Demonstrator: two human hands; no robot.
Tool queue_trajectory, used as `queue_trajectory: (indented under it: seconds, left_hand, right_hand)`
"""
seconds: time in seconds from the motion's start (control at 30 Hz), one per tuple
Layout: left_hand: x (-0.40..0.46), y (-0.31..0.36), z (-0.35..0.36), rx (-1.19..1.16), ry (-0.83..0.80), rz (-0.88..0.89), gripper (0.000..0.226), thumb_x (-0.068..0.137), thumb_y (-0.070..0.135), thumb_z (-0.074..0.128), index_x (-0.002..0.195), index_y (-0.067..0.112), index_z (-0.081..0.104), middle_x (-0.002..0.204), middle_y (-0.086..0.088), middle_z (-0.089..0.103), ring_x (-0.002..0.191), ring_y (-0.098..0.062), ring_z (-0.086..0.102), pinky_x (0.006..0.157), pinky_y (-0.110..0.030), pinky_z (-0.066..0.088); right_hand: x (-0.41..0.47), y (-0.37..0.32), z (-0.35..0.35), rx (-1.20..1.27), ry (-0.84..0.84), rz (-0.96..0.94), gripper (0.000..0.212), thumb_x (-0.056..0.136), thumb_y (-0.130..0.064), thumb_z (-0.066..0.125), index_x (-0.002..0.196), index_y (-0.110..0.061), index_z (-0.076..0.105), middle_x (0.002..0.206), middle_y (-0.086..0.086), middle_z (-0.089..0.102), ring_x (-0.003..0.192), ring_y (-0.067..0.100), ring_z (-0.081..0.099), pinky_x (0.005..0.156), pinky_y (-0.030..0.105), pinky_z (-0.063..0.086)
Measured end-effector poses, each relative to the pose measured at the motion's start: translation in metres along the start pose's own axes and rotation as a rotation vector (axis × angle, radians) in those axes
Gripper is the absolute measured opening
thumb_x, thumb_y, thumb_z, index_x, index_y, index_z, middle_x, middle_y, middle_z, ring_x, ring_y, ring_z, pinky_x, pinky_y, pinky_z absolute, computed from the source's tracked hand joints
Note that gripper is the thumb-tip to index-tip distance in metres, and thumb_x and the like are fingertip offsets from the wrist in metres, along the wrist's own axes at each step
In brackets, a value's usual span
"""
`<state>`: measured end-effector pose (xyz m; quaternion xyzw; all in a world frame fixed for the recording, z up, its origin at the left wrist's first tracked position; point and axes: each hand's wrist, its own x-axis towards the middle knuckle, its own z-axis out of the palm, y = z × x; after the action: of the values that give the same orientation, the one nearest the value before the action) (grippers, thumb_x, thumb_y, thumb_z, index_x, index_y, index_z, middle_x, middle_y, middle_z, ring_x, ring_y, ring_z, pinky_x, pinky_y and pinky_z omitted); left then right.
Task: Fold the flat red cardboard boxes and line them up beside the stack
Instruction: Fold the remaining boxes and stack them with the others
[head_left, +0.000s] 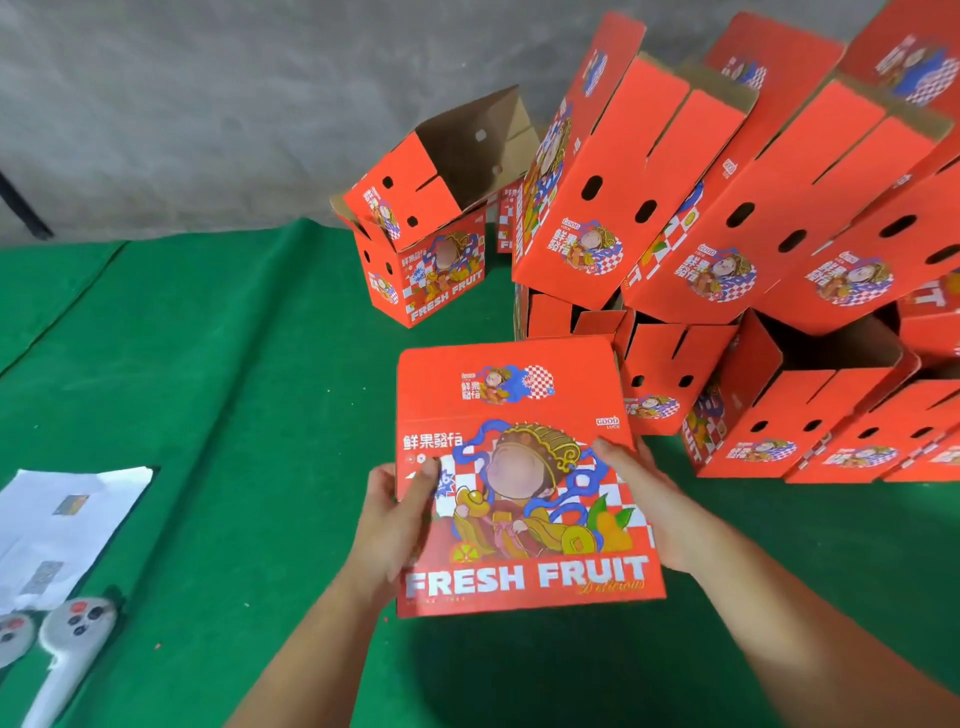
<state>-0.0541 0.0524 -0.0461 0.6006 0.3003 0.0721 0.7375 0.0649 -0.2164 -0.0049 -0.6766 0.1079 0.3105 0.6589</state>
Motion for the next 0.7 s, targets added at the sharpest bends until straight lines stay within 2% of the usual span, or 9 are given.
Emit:
queue_trajectory:
  seconds: [0.07, 0.13, 0.23, 0.33, 0.43, 0.5, 0.57, 0.63, 0.7]
  left_hand:
    - [0.002, -0.006, -0.005, 0.050, -0.020, 0.134, 0.072, 0.064, 0.073, 0.088, 0.107, 0.031, 0.050, 0.089, -0.009, 0.075, 0.062, -0.022, 0.067, 0.052, -0.035, 0.053]
    - [0.007, -0.010, -0.010, 0.013, -0.074, 0.233, 0.060, 0.071, 0.053, 0.094, 0.113, 0.042, 0.052, 0.113, -0.014, 0.074, 0.084, -0.025, 0.075, 0.065, -0.042, 0.061]
    - [0.022, -0.007, -0.023, 0.087, -0.194, 0.312, 0.096, 0.086, 0.021, 0.087, 0.155, 0.051, 0.027, 0.138, -0.006, 0.068, 0.116, -0.028, 0.072, 0.090, -0.052, 0.061]
    - [0.031, -0.008, -0.024, 0.499, -0.072, 0.379, 0.069, 0.082, 0.030, 0.084, 0.142, 0.031, 0.049, 0.111, 0.009, 0.072, 0.095, -0.007, 0.066, 0.090, -0.032, 0.055]
    - [0.030, -0.020, -0.014, 0.570, 0.011, 0.254, 0.054, 0.086, 0.002, 0.080, 0.128, 0.024, 0.052, 0.105, 0.012, 0.069, 0.095, -0.006, 0.067, 0.089, -0.025, 0.052]
    - [0.028, -0.022, -0.005, 0.520, -0.004, 0.156, 0.050, 0.087, -0.008, 0.074, 0.116, 0.025, 0.050, 0.103, 0.008, 0.067, 0.085, 0.008, 0.066, 0.076, -0.008, 0.047]
    - [0.031, -0.020, 0.000, 0.478, 0.005, 0.075, 0.045, 0.090, -0.008, 0.069, 0.115, 0.023, 0.048, 0.101, 0.006, 0.065, 0.075, 0.017, 0.062, 0.067, -0.002, 0.042]
    - [0.033, -0.014, 0.000, 0.451, 0.020, 0.017, 0.037, 0.093, -0.002, 0.067, 0.120, 0.019, 0.051, 0.103, 0.004, 0.066, 0.082, 0.012, 0.063, 0.071, -0.008, 0.045]
    - [0.035, -0.009, -0.002, 0.396, 0.041, -0.020, 0.030, 0.096, 0.002, 0.065, 0.120, 0.016, 0.056, 0.109, -0.001, 0.071, 0.095, -0.006, 0.068, 0.082, -0.021, 0.048]
  right_hand:
    - [-0.001, 0.000, -0.002, 0.092, -0.074, 0.036, 0.059, 0.078, -0.059, 0.077, 0.130, -0.055, 0.051, 0.131, -0.003, 0.070, 0.109, 0.021, 0.073, 0.081, 0.049, 0.062]
    - [-0.001, 0.004, -0.007, 0.142, -0.096, -0.011, 0.061, 0.085, -0.044, 0.077, 0.135, -0.054, 0.044, 0.127, 0.002, 0.072, 0.108, 0.030, 0.074, 0.076, 0.050, 0.063]
    - [-0.001, 0.009, -0.015, -0.015, -0.098, -0.180, 0.087, 0.085, -0.030, 0.082, 0.146, -0.053, 0.025, 0.129, 0.000, 0.071, 0.108, 0.020, 0.073, 0.076, 0.033, 0.063]
    - [0.002, 0.016, -0.016, -0.383, -0.090, -0.211, 0.077, 0.086, -0.012, 0.083, 0.145, -0.029, 0.036, 0.130, -0.004, 0.067, 0.097, -0.010, 0.066, 0.076, 0.009, 0.053]
    - [0.010, 0.038, -0.012, -0.545, -0.150, -0.164, 0.056, 0.086, 0.009, 0.074, 0.137, -0.005, 0.054, 0.133, 0.015, 0.066, 0.105, 0.011, 0.066, 0.092, 0.021, 0.056]
    - [0.012, 0.046, -0.012, -0.574, -0.160, -0.142, 0.056, 0.087, 0.010, 0.073, 0.138, -0.004, 0.054, 0.133, 0.014, 0.066, 0.106, 0.014, 0.064, 0.083, 0.013, 0.053]
    - [0.015, 0.044, -0.017, -0.643, -0.201, -0.116, 0.056, 0.088, 0.001, 0.076, 0.140, -0.010, 0.055, 0.131, 0.005, 0.067, 0.103, 0.003, 0.064, 0.080, 0.007, 0.050]
    - [0.016, 0.038, -0.025, -0.717, -0.297, -0.075, 0.065, 0.087, -0.007, 0.080, 0.145, -0.014, 0.050, 0.136, 0.001, 0.064, 0.112, 0.004, 0.064, 0.095, 0.016, 0.052]
    - [0.016, 0.030, -0.036, -0.794, -0.274, -0.091, 0.095, 0.079, -0.024, 0.087, 0.157, -0.016, 0.034, 0.155, 0.001, 0.045, 0.129, 0.009, 0.056, 0.104, 0.020, 0.046]
